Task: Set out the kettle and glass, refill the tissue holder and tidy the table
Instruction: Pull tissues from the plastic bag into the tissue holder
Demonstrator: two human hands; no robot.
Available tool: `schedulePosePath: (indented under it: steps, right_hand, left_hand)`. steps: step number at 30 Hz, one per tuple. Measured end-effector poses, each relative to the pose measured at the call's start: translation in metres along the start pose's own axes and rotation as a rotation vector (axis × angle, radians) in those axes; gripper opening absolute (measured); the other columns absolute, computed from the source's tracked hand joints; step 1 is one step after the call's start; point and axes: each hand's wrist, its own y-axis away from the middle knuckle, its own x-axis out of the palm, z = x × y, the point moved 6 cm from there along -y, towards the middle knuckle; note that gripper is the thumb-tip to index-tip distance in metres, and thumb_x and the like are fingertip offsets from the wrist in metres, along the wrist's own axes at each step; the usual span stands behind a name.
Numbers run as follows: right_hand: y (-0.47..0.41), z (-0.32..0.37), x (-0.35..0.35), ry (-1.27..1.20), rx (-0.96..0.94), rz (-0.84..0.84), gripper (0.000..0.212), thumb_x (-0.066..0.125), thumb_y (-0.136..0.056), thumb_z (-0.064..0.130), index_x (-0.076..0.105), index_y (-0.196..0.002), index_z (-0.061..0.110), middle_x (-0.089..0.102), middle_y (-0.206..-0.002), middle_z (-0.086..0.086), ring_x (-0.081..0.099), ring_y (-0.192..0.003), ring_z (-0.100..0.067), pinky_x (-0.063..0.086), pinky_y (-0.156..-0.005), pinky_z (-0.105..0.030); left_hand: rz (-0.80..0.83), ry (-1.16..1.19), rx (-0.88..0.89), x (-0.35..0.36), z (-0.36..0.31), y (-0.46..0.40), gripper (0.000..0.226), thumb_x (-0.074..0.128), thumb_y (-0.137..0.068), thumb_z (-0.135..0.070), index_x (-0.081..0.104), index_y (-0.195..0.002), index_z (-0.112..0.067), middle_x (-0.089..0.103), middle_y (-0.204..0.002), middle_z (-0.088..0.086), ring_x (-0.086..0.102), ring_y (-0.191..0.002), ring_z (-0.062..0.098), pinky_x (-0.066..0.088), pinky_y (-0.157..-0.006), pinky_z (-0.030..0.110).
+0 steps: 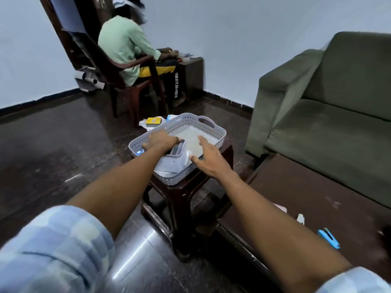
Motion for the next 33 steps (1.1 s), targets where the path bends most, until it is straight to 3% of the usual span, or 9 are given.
schedulePosePath:
  steps: [7, 11, 15, 17, 20, 23, 28, 31, 33]
  right_hand:
    - [-0.024, 0.031, 0.039, 0.109, -0.074, 0.081, 0.1, 0.078, -0.08, 0.055, 0.024, -0.161, 0.033, 0.018, -0.168, -0.014, 0.031, -0.151, -0.038, 0.034, -0.121, -0.053]
    - [-0.038, 0.032, 0.039, 0.138, -0.044, 0.067, 0.09, 0.088, -0.071, 0.046, 0.043, -0.147, 0.03, 0.037, -0.148, -0.012, 0.04, -0.138, -0.036, 0.042, -0.114, -0.05]
    - [-0.028, 0.026, 0.026, -0.021, -0.016, -0.091, 0.081, 0.091, -0.067, 0.043, 0.051, -0.136, 0.028, 0.04, -0.13, -0.008, 0.042, -0.127, -0.031, 0.047, -0.109, -0.047]
    - [-0.02, 0.027, 0.013, -0.105, -0.018, -0.21, 0.078, 0.091, -0.067, 0.041, 0.053, -0.134, 0.027, 0.041, -0.128, -0.007, 0.044, -0.126, -0.03, 0.049, -0.107, -0.046]
    - [-0.009, 0.024, -0.019, -0.212, -0.005, -0.381, 0.079, 0.092, -0.066, 0.041, 0.053, -0.134, 0.027, 0.041, -0.129, -0.007, 0.048, -0.126, -0.031, 0.05, -0.105, -0.045]
    - [0.01, 0.007, -0.066, -0.259, 0.032, -0.572, 0.077, 0.092, -0.066, 0.038, 0.054, -0.131, 0.025, 0.041, -0.125, -0.005, 0.053, -0.119, -0.028, 0.051, -0.104, -0.043]
    - [0.071, -0.082, -0.155, -0.249, 0.302, -0.842, 0.074, 0.091, -0.07, 0.038, 0.056, -0.132, 0.019, 0.042, -0.131, -0.012, 0.057, -0.117, -0.032, 0.051, -0.103, -0.041]
    - [0.127, -0.147, -0.193, -0.214, 0.528, -0.974, 0.074, 0.09, -0.07, 0.039, 0.054, -0.131, 0.018, 0.041, -0.132, -0.014, 0.053, -0.119, -0.036, 0.051, -0.101, -0.043]
    - [0.165, -0.184, -0.205, -0.17, 0.671, -0.998, 0.074, 0.09, -0.07, 0.042, 0.052, -0.129, 0.02, 0.039, -0.133, -0.014, 0.052, -0.12, -0.038, 0.051, -0.096, -0.042]
  left_hand:
    - [-0.174, 0.137, -0.053, -0.026, 0.032, -0.029, 0.04, 0.06, -0.092, -0.023, 0.07, -0.123, 0.001, 0.068, -0.132, 0.026, 0.063, -0.123, 0.045, 0.053, -0.1, 0.045]
    - [-0.109, -0.035, -0.087, -0.035, 0.063, -0.05, 0.035, 0.063, -0.095, -0.012, 0.066, -0.123, 0.009, 0.067, -0.131, 0.03, 0.066, -0.123, 0.043, 0.055, -0.098, 0.045]
    - [0.102, -0.287, -0.009, -0.023, 0.063, -0.056, 0.04, 0.08, -0.087, -0.021, 0.071, -0.117, 0.004, 0.077, -0.106, 0.02, 0.077, -0.092, 0.03, 0.059, -0.074, 0.034]
    - [0.181, -0.288, 0.004, -0.011, 0.059, -0.058, 0.051, 0.092, -0.076, -0.028, 0.07, -0.116, -0.004, 0.072, -0.092, 0.013, 0.069, -0.078, 0.025, 0.059, -0.074, 0.035]
    - [0.194, -0.342, 0.045, 0.007, 0.062, -0.063, 0.055, 0.101, -0.062, -0.031, 0.067, -0.099, -0.008, 0.07, -0.084, 0.011, 0.066, -0.082, 0.026, 0.055, -0.09, 0.039]
    - [0.103, -0.33, -0.021, 0.001, 0.063, -0.07, 0.058, 0.099, -0.059, -0.029, 0.069, -0.101, -0.003, 0.07, -0.103, 0.017, 0.069, -0.101, 0.035, 0.056, -0.091, 0.043]
    - [0.093, -0.249, 0.024, -0.02, -0.015, -0.097, 0.04, 0.088, -0.075, -0.007, 0.071, -0.106, 0.012, 0.069, -0.108, 0.035, 0.068, -0.109, 0.047, 0.055, -0.096, 0.047]
    - [-0.057, -0.188, 0.169, -0.045, -0.101, -0.043, 0.036, 0.089, -0.07, -0.014, 0.067, -0.087, 0.008, 0.067, -0.099, 0.035, 0.069, -0.096, 0.048, 0.058, -0.082, 0.048]
    - [-0.094, -0.122, 0.304, -0.041, -0.158, 0.006, 0.038, 0.086, -0.072, -0.019, 0.068, -0.095, 0.006, 0.067, -0.108, 0.035, 0.067, -0.103, 0.051, 0.057, -0.085, 0.05]
